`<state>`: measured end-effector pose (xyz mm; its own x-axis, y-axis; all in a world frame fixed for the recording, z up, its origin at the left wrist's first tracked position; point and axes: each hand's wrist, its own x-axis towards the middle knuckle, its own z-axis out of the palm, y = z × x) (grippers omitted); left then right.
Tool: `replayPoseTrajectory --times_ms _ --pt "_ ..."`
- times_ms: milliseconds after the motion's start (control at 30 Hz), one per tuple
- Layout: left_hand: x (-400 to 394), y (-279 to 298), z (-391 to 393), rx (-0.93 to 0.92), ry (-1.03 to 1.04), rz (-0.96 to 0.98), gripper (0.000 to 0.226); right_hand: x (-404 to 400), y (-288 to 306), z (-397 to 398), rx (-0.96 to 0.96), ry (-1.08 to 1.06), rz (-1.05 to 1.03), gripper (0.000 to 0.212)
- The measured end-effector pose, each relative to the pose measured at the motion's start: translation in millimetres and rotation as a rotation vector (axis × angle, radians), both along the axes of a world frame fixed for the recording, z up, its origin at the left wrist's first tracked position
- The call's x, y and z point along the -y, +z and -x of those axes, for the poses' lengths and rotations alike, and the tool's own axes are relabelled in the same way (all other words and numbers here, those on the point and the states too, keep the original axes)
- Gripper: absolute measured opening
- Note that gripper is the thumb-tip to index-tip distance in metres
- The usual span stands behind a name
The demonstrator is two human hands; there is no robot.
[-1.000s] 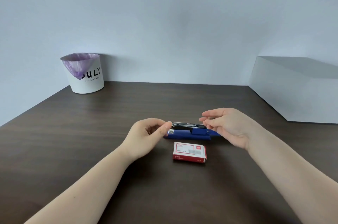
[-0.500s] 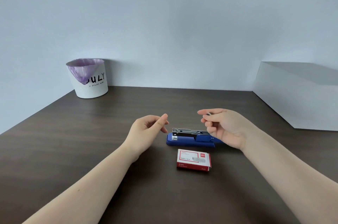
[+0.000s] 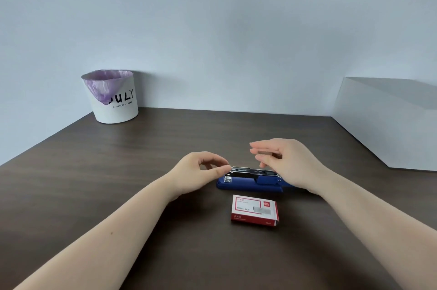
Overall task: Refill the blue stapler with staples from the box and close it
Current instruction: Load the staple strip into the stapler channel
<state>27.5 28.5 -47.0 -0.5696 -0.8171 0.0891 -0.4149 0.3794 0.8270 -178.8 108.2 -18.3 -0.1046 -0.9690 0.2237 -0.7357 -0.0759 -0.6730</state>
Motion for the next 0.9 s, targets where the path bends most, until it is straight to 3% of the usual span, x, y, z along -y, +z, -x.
replayPoseTrajectory --times_ms 200,367,667,900 --pt "3.8 -6.7 -3.5 0.105 -0.077 0.117 0.03 1.9 -9.5 -3.4 -0.156 0.148 -0.032 0.039" --pt "6.0 -8.0 -4.1 0.123 -0.105 0.164 0.031 4.9 -10.8 -4.3 -0.118 0.193 -0.104 0.038" --pt "8.4 -9.1 -3.4 0.141 -0.102 0.183 0.036 3.5 -13.8 -1.0 -0.1 0.162 -0.047 0.033" --pt "8.0 -9.7 -4.1 0.149 -0.103 0.194 0.036 7.6 -9.3 2.0 0.022 0.18 -0.128 0.031"
